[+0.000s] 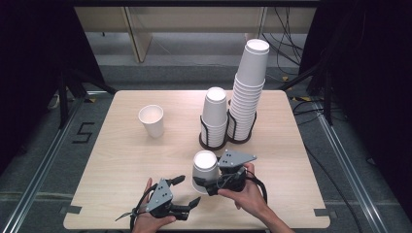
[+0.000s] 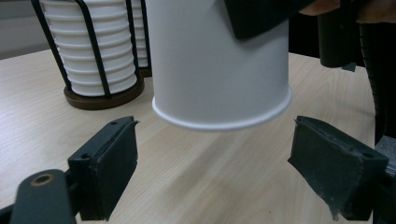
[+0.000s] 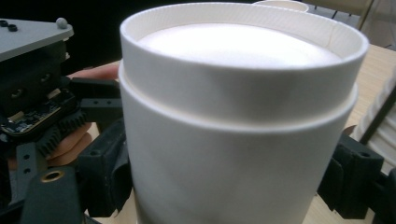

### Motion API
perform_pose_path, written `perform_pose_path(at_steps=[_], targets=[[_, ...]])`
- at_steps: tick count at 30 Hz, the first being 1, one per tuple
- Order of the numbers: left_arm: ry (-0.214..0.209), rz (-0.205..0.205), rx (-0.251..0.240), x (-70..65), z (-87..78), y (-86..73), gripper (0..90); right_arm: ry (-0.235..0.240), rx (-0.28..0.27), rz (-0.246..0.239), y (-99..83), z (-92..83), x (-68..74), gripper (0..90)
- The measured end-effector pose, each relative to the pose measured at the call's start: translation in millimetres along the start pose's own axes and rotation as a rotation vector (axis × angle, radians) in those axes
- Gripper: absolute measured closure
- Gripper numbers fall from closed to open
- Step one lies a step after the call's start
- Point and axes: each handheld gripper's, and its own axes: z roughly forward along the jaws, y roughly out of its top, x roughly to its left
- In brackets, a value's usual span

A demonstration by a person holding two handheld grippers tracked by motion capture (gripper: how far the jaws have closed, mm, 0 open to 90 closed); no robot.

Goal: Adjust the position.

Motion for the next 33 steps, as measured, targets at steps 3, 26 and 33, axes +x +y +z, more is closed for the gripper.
perform_pose_path(at_steps=[3, 26, 33], targets=[[-0.024, -0.027, -0.018, 0.1, 1.5, -0.5, 14.5, 0.028, -0.008, -0.011, -0.7, 2.7, 2.8, 18.4], [-0.058, -0.071, -0.046, -1.7, 10.3, -1.1, 1.0, 0.133, -0.040, 0.007, 1.2, 15.4, 21.8, 18.7], [-0.063, -0.104, -0.044, -1.3, 12.8, -1.4, 1.3, 0.137, -0.052, -0.004, 0.9, 15.9, 22.3, 18.7]])
